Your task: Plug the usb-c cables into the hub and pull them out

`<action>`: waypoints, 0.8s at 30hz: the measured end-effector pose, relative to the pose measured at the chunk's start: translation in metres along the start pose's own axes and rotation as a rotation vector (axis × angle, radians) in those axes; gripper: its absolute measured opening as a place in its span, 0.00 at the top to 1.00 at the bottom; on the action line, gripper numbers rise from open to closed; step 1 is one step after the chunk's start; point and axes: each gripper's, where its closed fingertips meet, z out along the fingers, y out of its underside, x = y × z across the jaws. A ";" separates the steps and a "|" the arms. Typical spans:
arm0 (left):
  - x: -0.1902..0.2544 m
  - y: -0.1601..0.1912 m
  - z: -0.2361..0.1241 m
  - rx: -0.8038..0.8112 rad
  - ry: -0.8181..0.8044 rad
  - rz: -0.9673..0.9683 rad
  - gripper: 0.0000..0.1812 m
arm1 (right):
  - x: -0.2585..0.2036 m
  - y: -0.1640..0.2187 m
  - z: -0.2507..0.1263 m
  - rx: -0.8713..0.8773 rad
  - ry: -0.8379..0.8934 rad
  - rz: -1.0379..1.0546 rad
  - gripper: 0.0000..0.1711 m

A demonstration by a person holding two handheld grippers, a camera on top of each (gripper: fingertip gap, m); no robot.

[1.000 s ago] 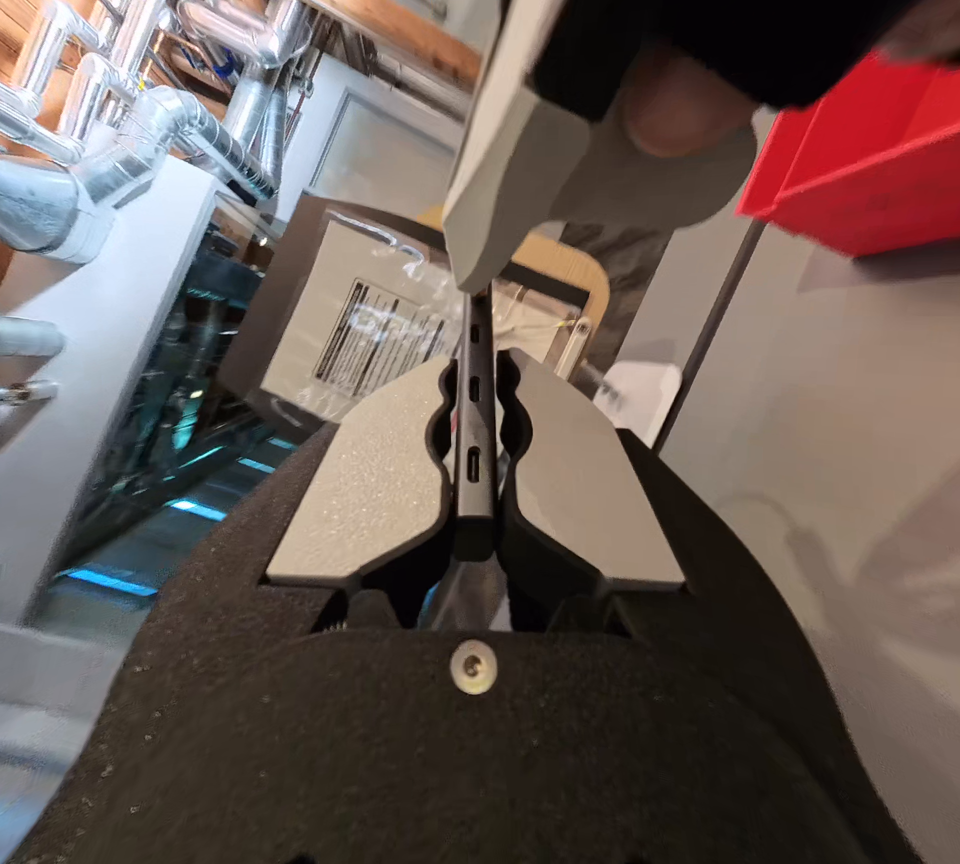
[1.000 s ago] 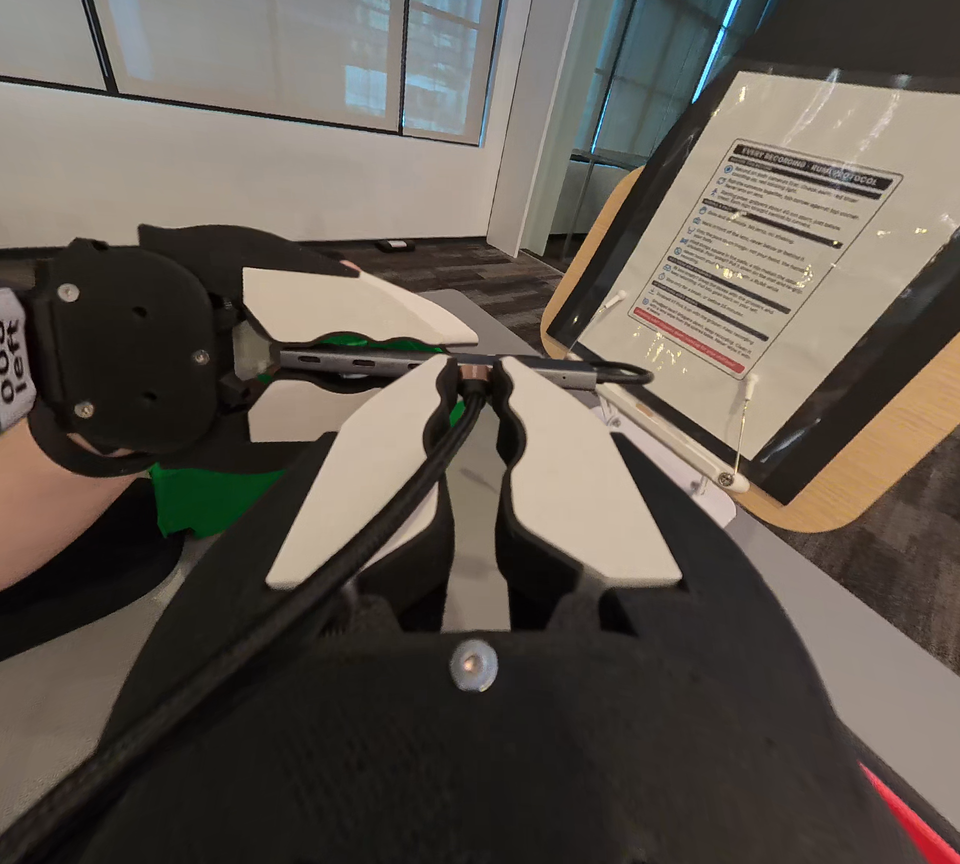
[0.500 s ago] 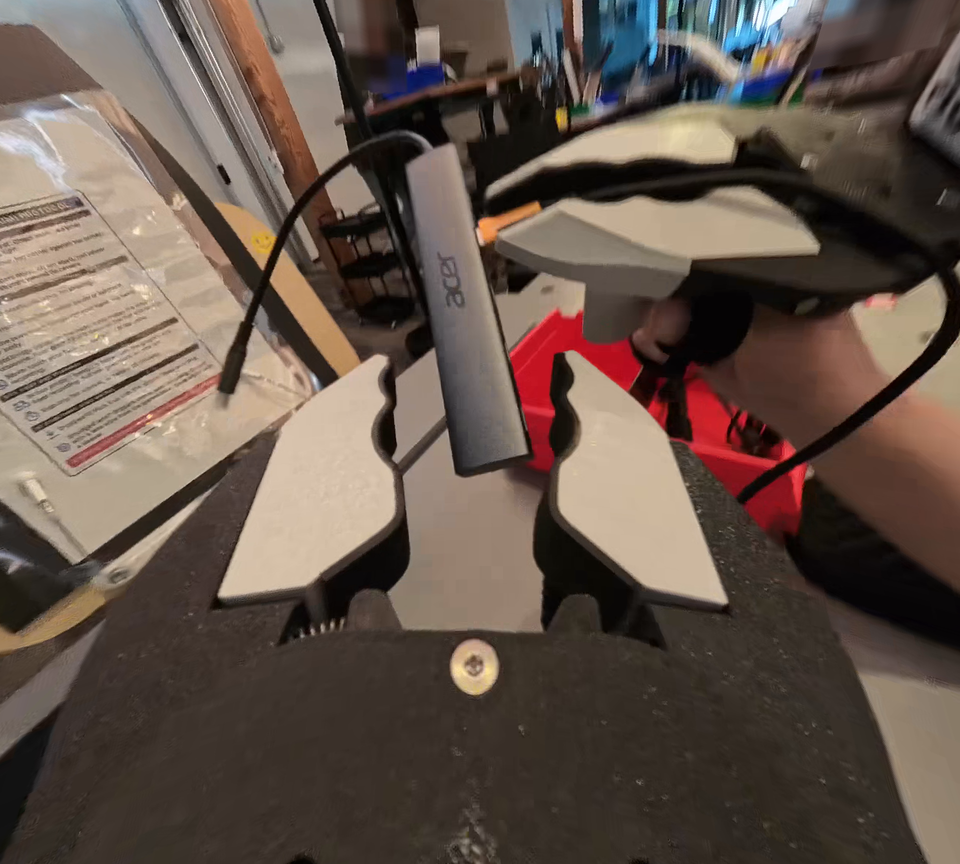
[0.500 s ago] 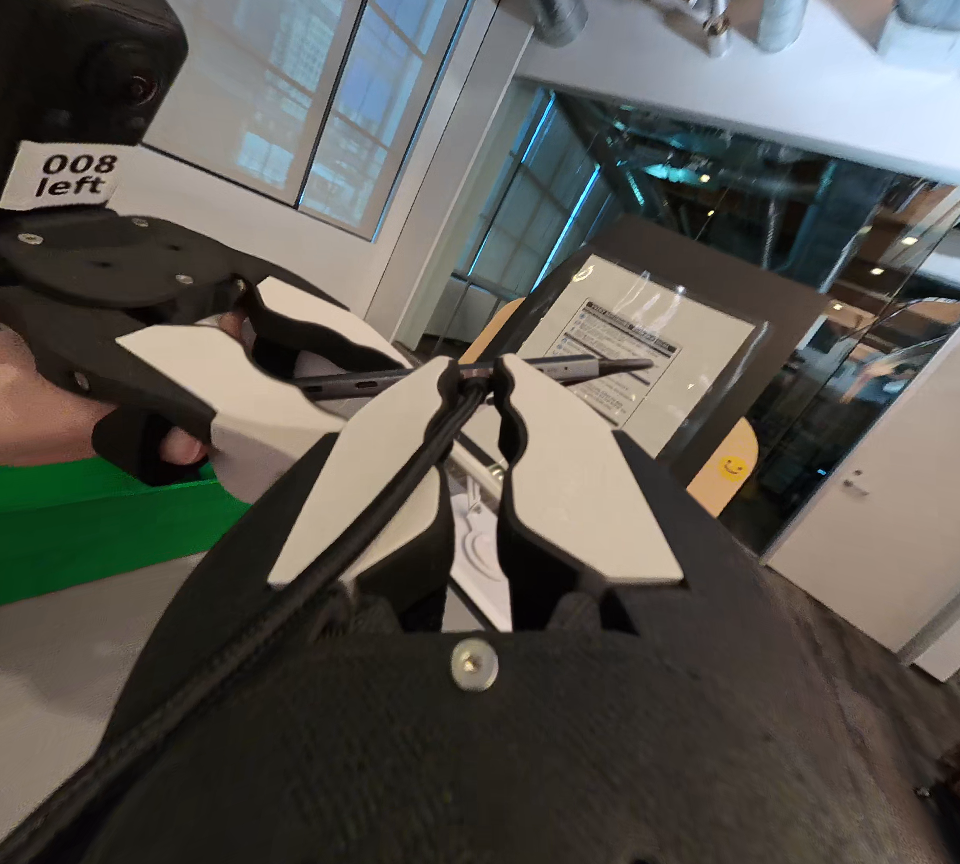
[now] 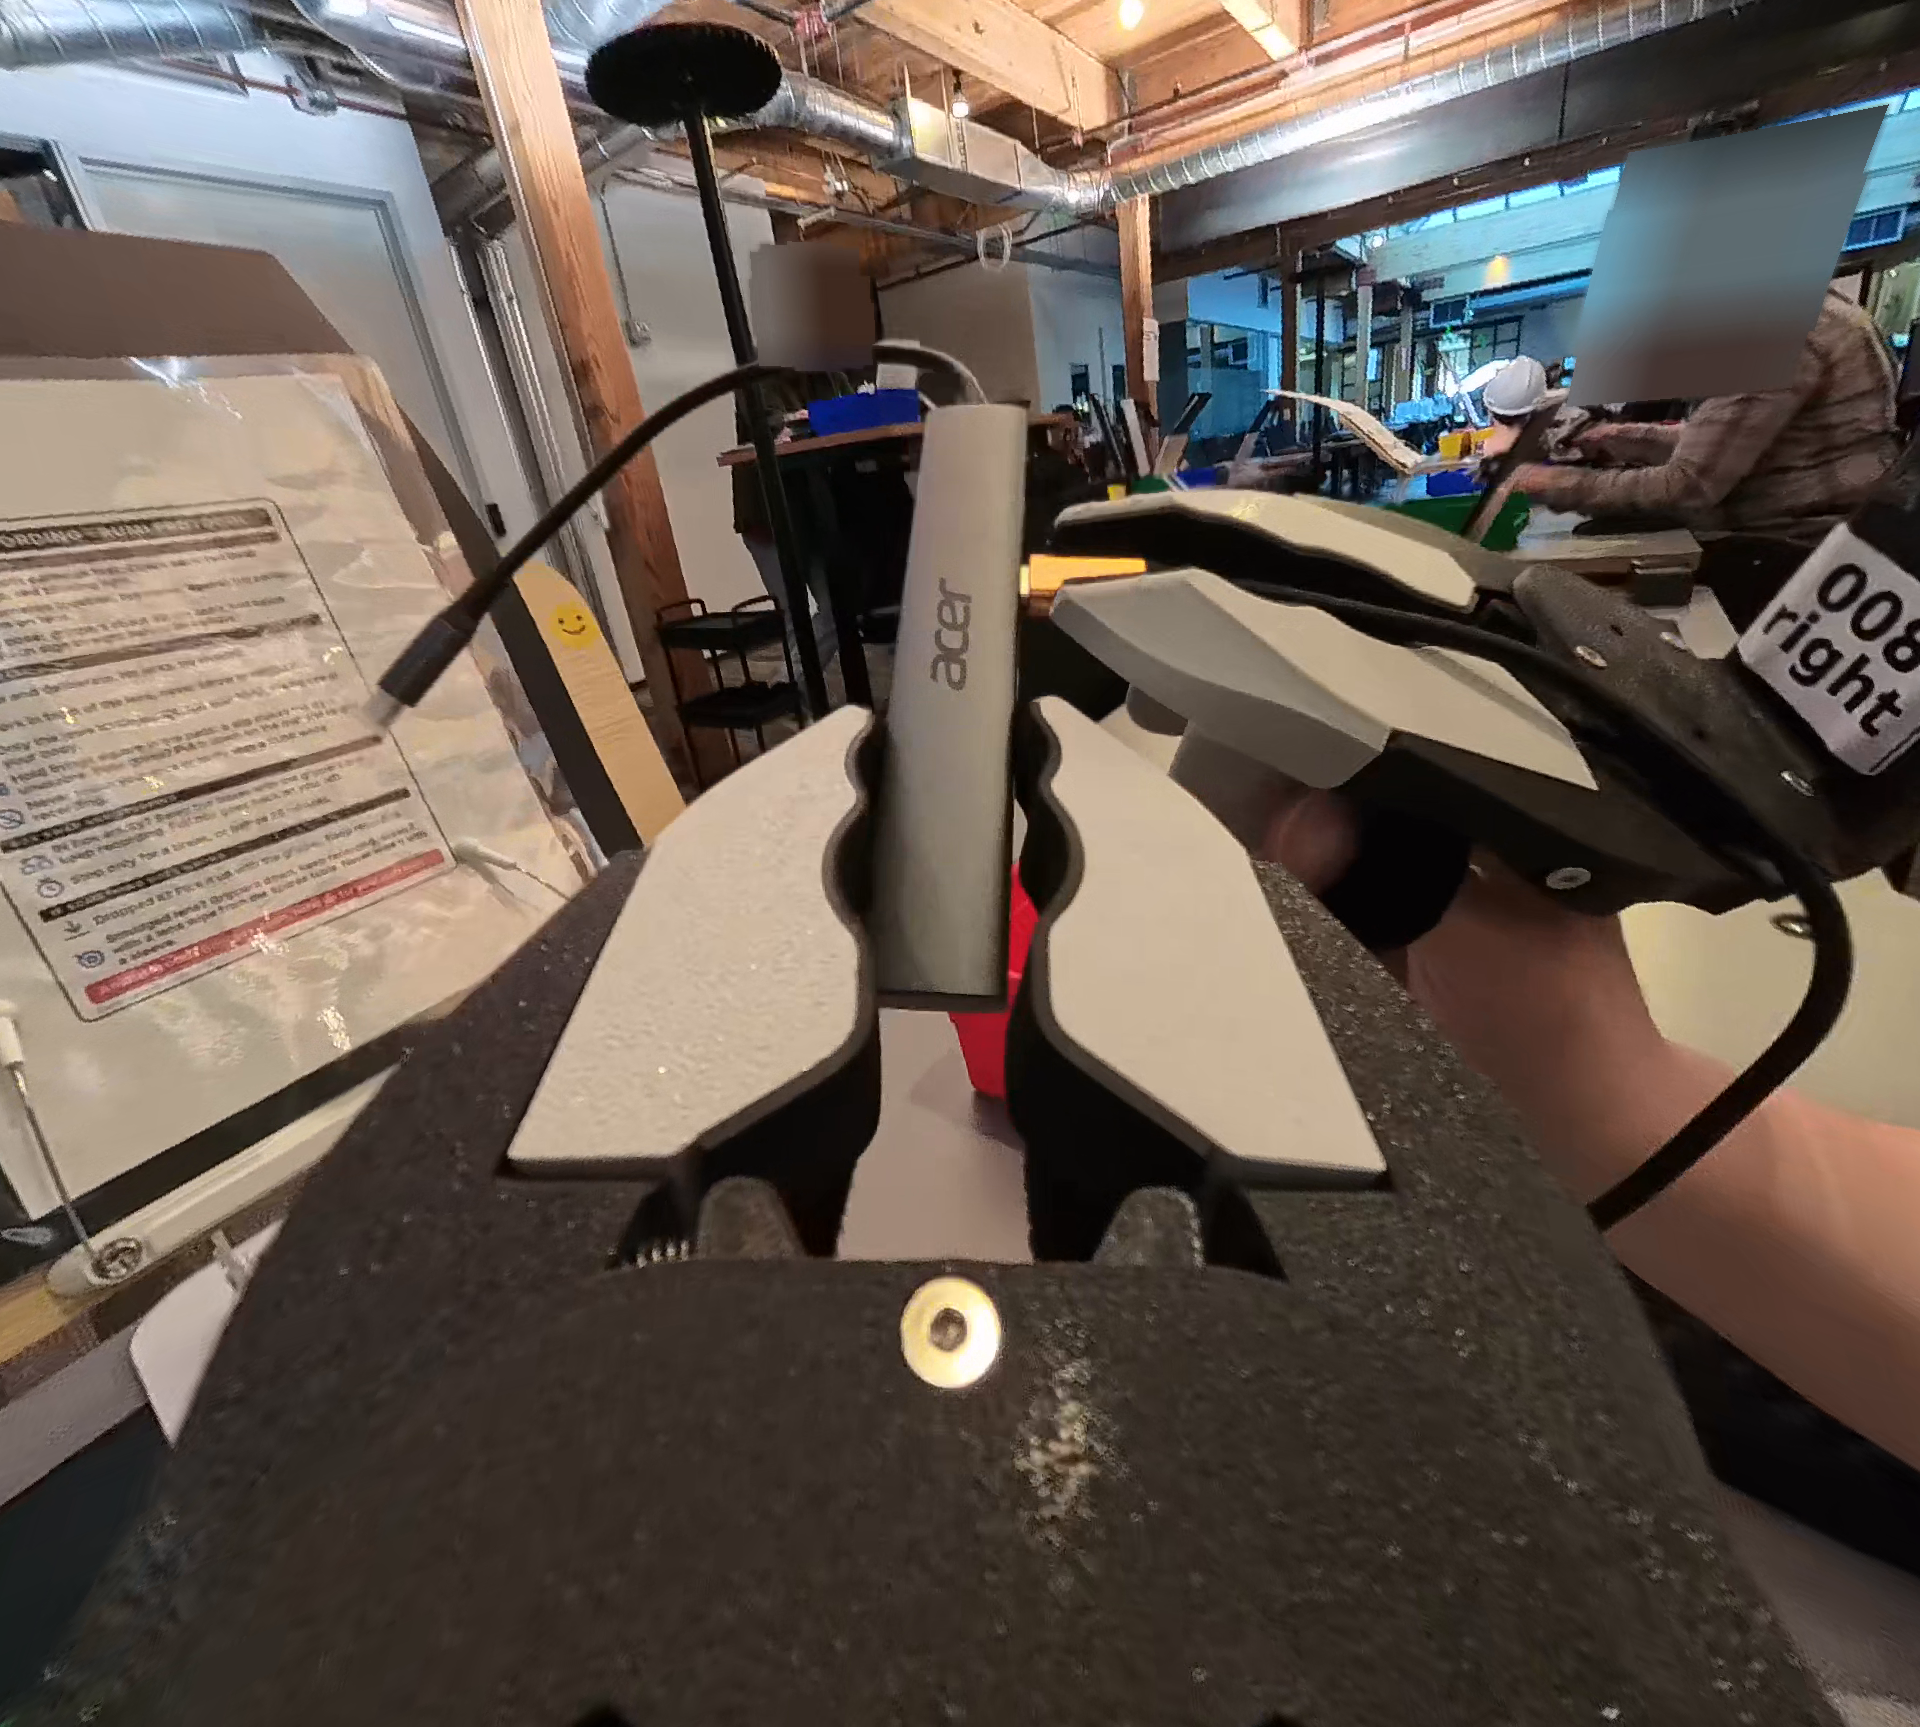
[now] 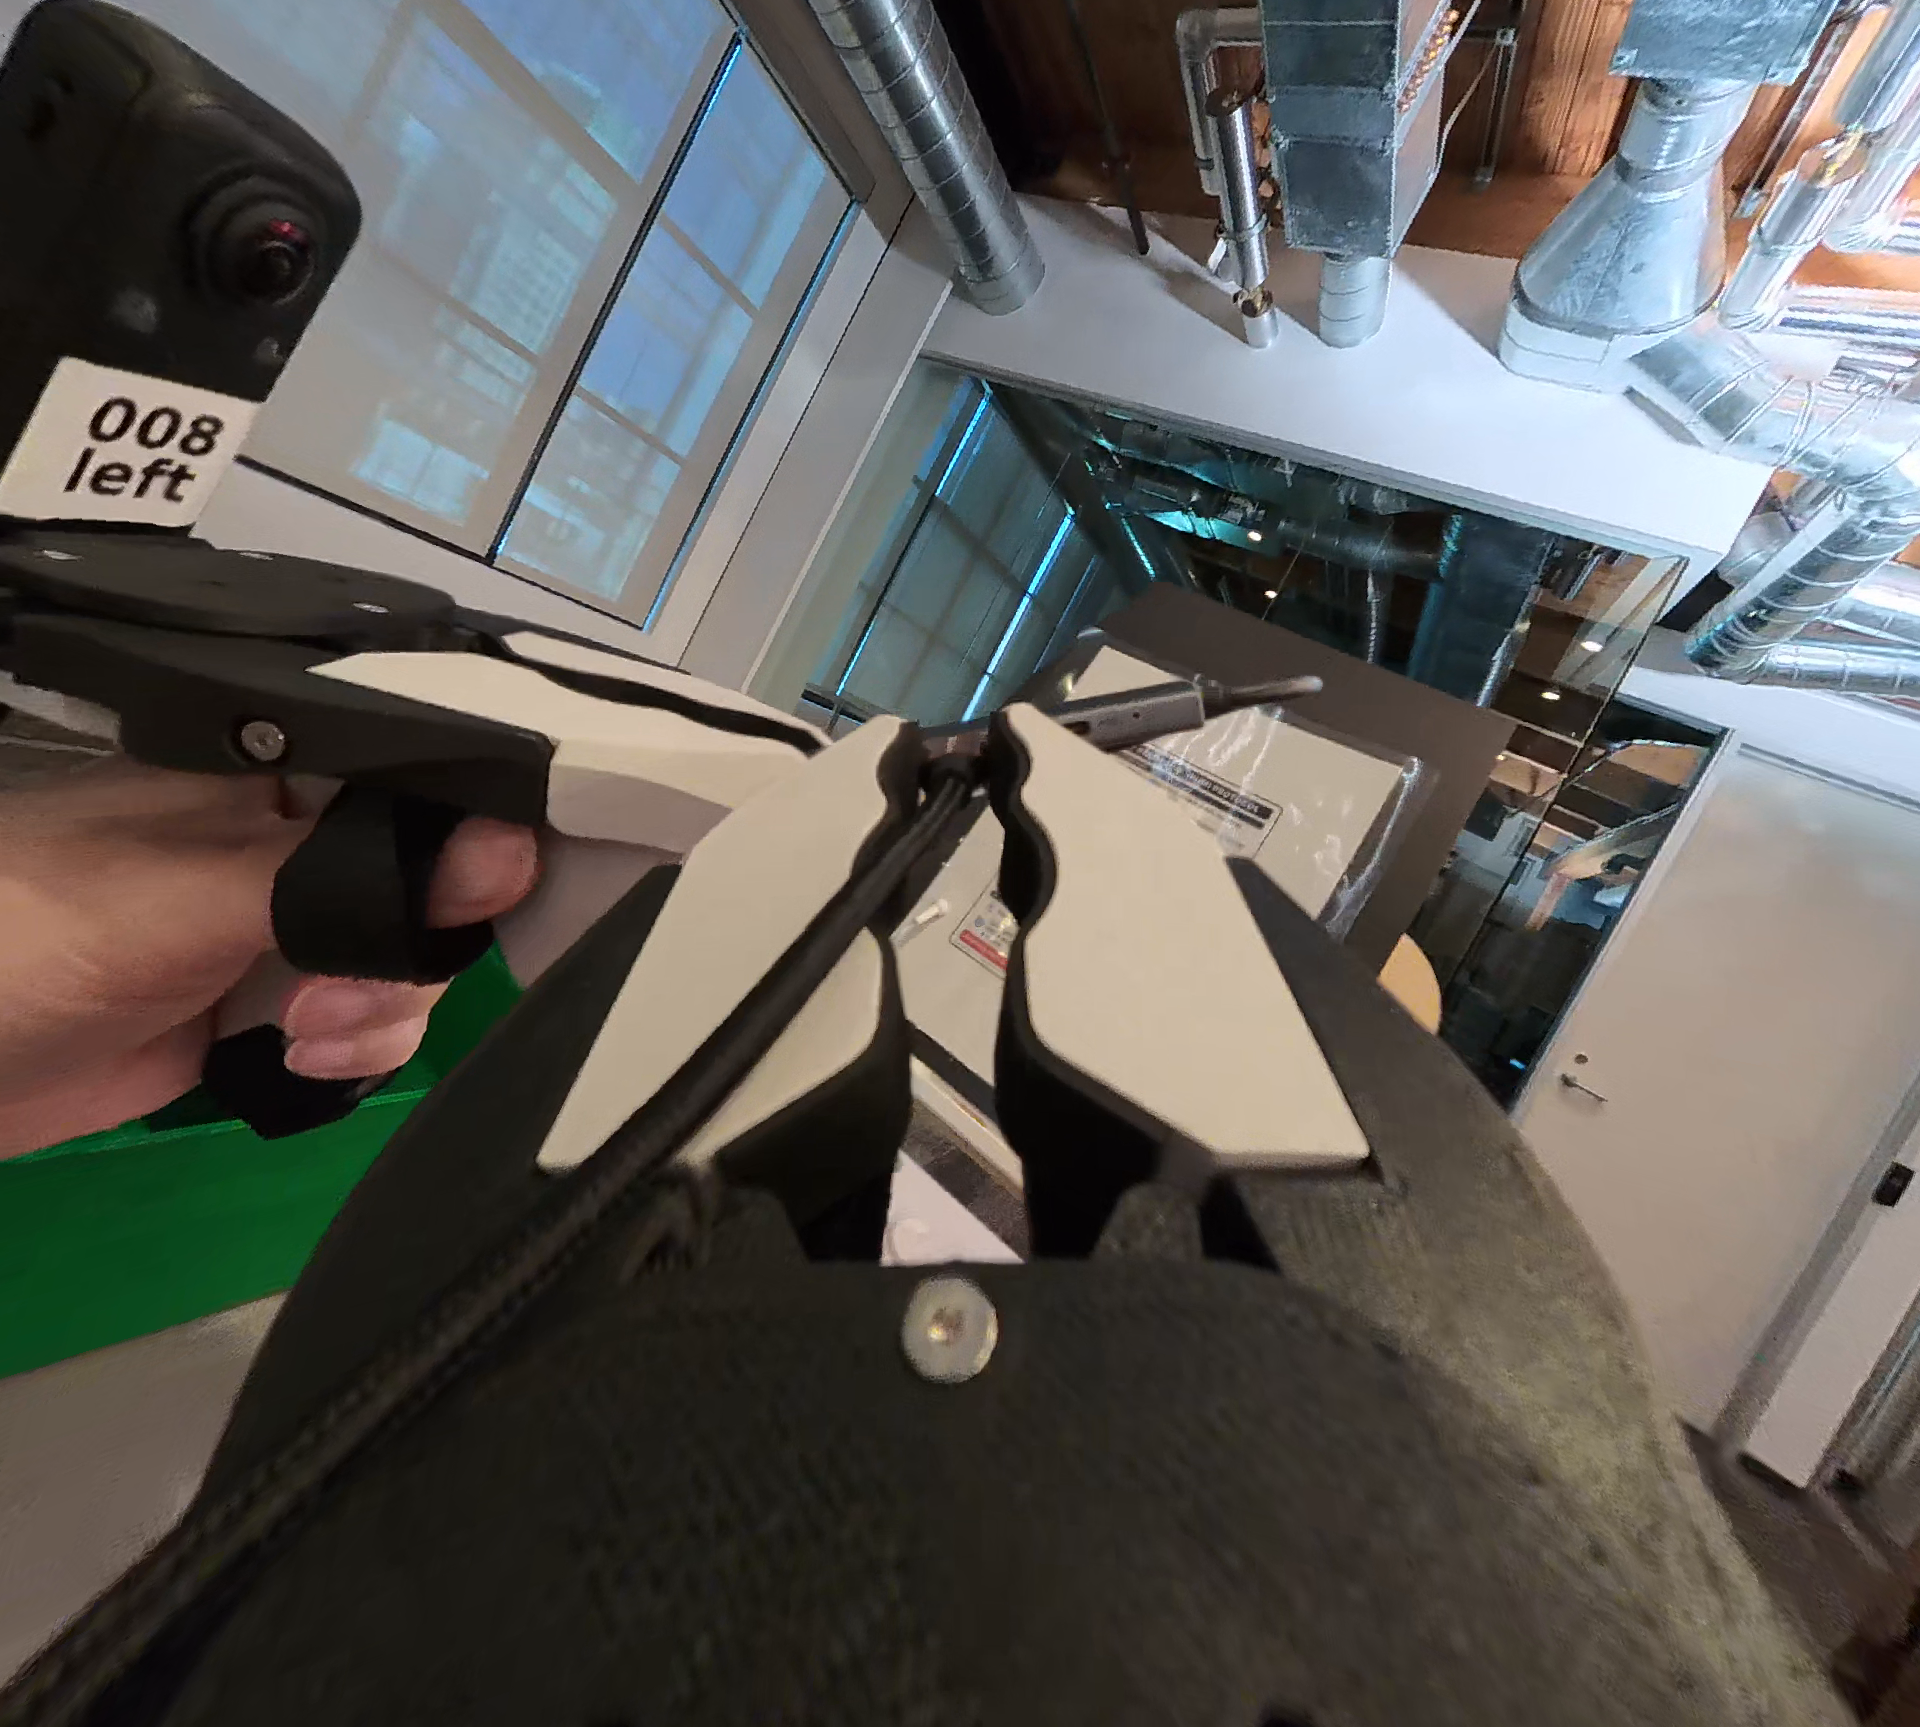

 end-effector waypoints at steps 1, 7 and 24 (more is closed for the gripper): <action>-0.002 0.002 0.000 -0.020 0.006 -0.002 0.87 | 0.000 0.002 0.001 -0.006 -0.001 0.008 0.92; -0.011 0.008 0.000 -0.065 -0.024 0.029 0.87 | -0.001 0.011 0.003 -0.031 0.051 -0.045 0.92; -0.006 -0.003 -0.003 -0.059 0.029 0.018 0.87 | -0.003 -0.002 0.001 -0.037 0.023 -0.118 0.92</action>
